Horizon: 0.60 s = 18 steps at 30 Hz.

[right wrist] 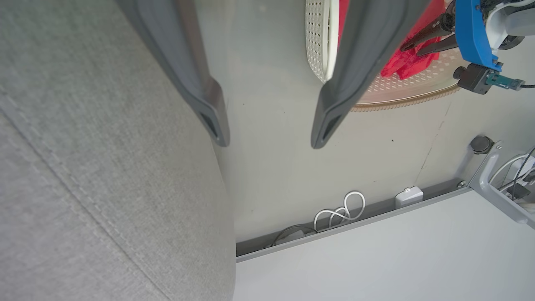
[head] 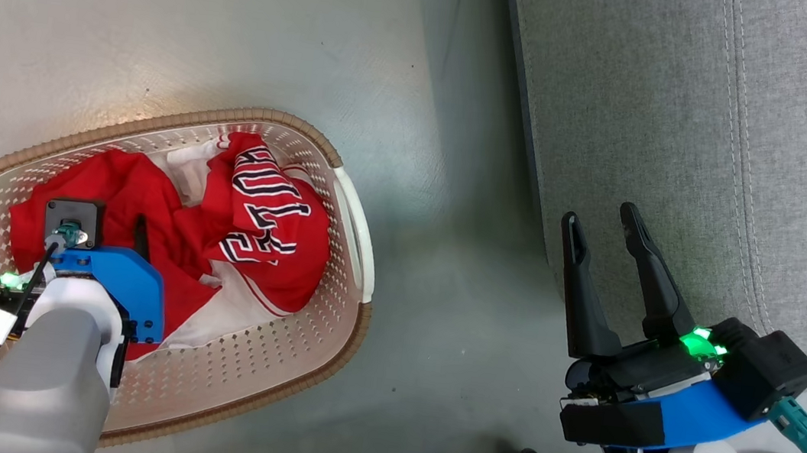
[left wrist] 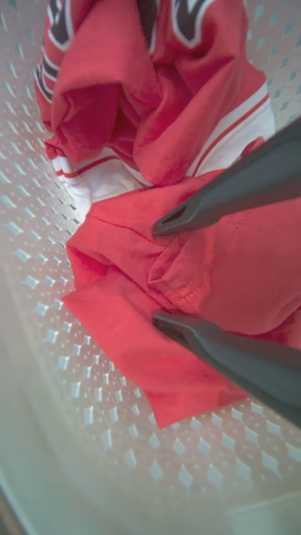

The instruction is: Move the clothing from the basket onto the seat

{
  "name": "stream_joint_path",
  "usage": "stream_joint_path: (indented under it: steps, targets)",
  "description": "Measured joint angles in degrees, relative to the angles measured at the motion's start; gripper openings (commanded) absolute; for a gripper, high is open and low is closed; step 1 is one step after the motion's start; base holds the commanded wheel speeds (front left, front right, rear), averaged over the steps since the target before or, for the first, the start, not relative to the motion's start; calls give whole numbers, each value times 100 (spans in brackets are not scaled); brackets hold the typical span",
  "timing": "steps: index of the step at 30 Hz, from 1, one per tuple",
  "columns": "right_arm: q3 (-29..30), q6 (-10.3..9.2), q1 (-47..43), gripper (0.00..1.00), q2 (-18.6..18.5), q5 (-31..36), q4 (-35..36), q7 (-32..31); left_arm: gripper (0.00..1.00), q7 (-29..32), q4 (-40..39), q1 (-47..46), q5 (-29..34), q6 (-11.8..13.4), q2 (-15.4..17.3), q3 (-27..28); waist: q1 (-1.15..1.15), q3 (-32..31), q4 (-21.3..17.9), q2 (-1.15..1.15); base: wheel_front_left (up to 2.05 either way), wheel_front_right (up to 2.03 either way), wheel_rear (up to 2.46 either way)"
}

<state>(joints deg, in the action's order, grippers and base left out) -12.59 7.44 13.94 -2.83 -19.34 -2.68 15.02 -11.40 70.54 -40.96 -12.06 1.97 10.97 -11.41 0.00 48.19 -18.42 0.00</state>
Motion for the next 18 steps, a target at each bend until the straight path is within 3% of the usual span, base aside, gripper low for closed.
stream_joint_path:
  steps: [7,8,9,10,11,18]
  targets:
    - [-20,0,7,100,0,-35,5,0,100,258,124,-36,-55,-49,13,-44,0,79,-38,0,0,0,0]
    - [-24,0,9,100,0,-42,5,0,75,283,135,-36,-60,-48,12,-47,0,83,-42,0,0,0,0]
    - [-27,0,11,100,0,-43,5,0,38,297,142,-36,-65,-47,10,-49,0,86,-44,0,0,0,0]
    - [-31,0,15,100,0,-43,4,0,7,308,149,-36,-75,-41,8,-53,0,87,-44,0,0,0,0]
    - [-36,0,23,100,0,-46,2,0,0,325,155,-36,-90,-36,7,-57,0,86,-45,0,0,0,0]
    - [-33,0,36,100,0,-51,-12,0,0,383,199,-36,-120,1,-32,-105,0,53,-44,0,0,0,0]
